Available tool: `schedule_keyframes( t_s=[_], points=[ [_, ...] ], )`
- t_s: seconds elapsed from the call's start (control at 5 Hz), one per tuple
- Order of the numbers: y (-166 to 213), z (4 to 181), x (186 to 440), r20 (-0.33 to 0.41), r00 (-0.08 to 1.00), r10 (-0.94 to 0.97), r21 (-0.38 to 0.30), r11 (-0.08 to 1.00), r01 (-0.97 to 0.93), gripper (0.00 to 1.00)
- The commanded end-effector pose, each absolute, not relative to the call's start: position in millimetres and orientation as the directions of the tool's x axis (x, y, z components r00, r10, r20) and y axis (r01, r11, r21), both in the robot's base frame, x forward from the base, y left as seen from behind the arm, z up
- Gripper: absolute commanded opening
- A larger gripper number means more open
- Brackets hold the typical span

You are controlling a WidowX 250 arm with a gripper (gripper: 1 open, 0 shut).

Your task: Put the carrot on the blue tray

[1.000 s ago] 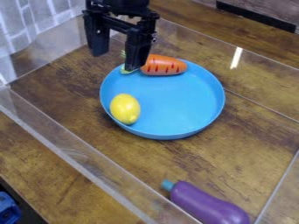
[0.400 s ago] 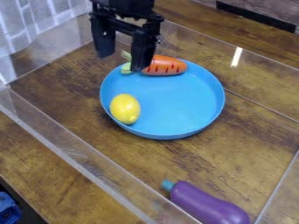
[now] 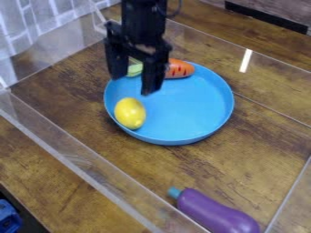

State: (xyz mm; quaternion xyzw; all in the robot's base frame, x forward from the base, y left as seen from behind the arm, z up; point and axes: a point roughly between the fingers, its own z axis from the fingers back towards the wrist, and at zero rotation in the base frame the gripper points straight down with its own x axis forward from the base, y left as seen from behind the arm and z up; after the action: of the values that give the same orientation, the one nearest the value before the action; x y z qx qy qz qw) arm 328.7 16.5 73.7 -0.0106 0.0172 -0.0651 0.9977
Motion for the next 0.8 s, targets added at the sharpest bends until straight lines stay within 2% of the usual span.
schedule_keyframes(
  t_s=[0.0, 0.2, 0.6],
  points=[
    [32, 100.6, 357, 0.06, 0.978, -0.199, -0.006, 0.98, 0.2, 1.0],
    [48, 104.1, 365, 0.077, 0.965, -0.251, 0.001, 0.968, 0.252, 1.0],
    [32, 98.5, 388, 0.094, 0.908, -0.408, 0.017, 0.913, 0.408, 1.0]
  ],
)
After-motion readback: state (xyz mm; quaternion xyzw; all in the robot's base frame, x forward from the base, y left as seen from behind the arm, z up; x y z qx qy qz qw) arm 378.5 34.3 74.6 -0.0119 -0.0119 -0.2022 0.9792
